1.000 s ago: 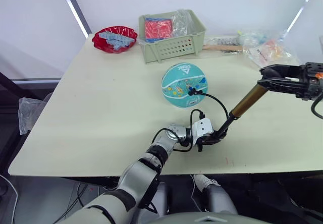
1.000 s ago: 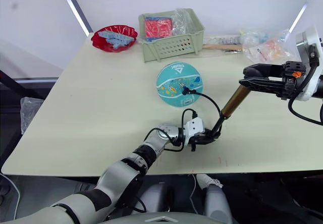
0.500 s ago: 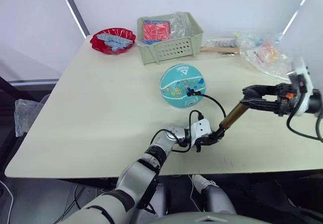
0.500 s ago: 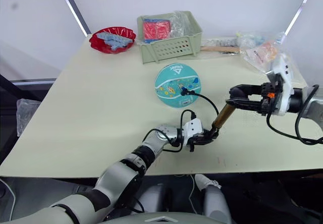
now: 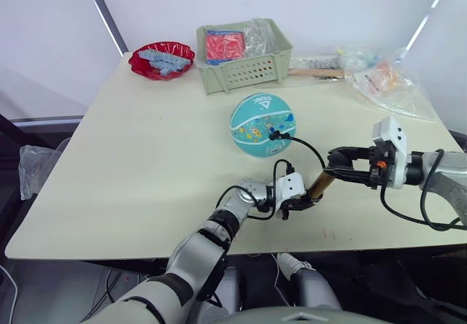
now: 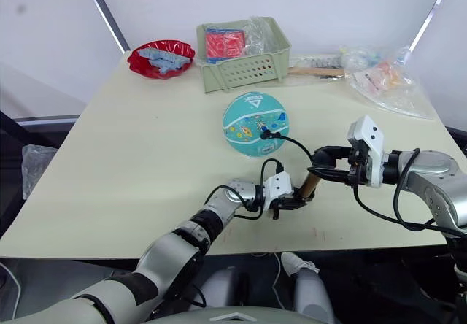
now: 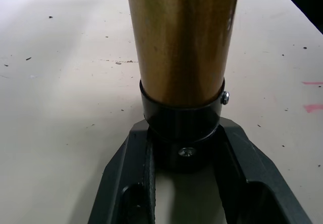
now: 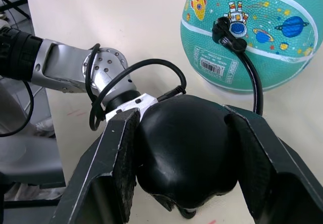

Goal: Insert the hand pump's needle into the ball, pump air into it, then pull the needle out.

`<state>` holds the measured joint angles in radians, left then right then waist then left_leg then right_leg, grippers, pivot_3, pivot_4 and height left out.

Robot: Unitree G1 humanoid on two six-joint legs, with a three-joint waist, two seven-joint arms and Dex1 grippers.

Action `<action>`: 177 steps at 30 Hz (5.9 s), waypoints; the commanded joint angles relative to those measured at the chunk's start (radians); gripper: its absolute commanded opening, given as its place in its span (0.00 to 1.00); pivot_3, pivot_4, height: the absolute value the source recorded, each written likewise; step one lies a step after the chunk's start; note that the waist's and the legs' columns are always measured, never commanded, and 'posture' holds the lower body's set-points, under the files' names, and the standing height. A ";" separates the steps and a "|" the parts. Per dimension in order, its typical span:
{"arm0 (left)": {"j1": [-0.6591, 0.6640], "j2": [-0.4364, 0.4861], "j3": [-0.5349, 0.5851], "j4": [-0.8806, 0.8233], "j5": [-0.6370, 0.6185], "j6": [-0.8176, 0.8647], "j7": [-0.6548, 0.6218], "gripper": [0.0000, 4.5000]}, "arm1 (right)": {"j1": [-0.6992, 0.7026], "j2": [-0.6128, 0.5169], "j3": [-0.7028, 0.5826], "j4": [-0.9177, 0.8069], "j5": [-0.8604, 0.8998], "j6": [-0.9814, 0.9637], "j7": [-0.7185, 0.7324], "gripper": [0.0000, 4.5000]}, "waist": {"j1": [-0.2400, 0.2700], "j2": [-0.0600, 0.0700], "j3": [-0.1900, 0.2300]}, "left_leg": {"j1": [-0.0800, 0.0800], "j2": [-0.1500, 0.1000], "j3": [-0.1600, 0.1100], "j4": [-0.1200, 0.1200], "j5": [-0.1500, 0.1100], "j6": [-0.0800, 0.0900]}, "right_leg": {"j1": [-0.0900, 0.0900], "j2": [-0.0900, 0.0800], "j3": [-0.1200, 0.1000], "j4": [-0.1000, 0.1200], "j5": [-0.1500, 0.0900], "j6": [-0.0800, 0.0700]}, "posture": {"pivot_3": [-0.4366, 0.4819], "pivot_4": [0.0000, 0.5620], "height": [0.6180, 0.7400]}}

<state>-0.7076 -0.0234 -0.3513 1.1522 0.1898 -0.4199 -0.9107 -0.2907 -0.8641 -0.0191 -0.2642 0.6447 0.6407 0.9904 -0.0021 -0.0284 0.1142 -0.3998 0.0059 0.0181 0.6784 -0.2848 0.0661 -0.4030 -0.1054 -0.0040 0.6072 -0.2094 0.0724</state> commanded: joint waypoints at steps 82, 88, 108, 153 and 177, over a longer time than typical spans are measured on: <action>0.070 0.022 -0.037 0.088 0.063 0.039 -0.014 0.25 | -0.342 -0.271 -0.310 0.084 0.278 0.271 0.035 0.46 | 0.016 0.009 0.008 | -0.002 -0.001 0.002 -0.007 0.000 0.000 | -0.003 -0.001 -0.002 -0.005 0.000 0.000 | 0.48 0.27 0.98; 0.070 0.022 -0.037 0.088 0.063 0.039 -0.014 0.25 | -0.287 -0.266 -0.276 0.065 0.248 0.255 0.041 0.46 | 0.016 0.009 0.008 | -0.002 -0.001 0.002 -0.007 0.000 0.000 | -0.003 -0.002 0.000 -0.005 0.000 0.000 | 0.48 0.27 0.98; 0.080 0.017 -0.046 0.084 0.072 0.041 -0.010 0.25 | 0.055 -0.044 0.011 0.047 -0.069 -0.036 -0.030 0.46 | 0.013 -0.004 -0.006 | 0.002 -0.001 0.001 -0.008 0.000 0.000 | 0.000 -0.001 0.000 -0.005 0.000 0.000 | 0.48 0.27 0.98; 0.098 0.013 -0.048 0.076 0.071 0.028 -0.015 0.25 | -0.369 -0.148 -0.322 0.091 0.310 0.209 -0.016 0.46 | 0.017 0.013 0.009 | -0.002 -0.002 0.001 -0.008 0.000 0.000 | -0.002 -0.002 -0.004 -0.005 0.000 0.000 | 0.48 0.27 0.98; 0.098 0.020 -0.055 0.072 0.075 0.022 -0.019 0.25 | 0.099 0.168 -0.081 0.022 0.030 -0.097 -0.052 0.46 | 0.012 0.007 0.000 | 0.001 -0.001 0.001 -0.009 0.000 0.000 | -0.001 -0.001 -0.002 -0.005 0.000 0.000 | 0.48 0.27 0.98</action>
<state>-0.6768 -0.0328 -0.3457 1.1302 0.1888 -0.4420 -0.9082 -0.2258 -0.7032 -0.1531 -0.2739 0.7422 0.5542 0.9463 0.0098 -0.0218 0.1145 -0.3986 0.0046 0.0192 0.6698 -0.2845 0.0663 -0.4039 -0.1060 -0.0069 0.6025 -0.2096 0.0721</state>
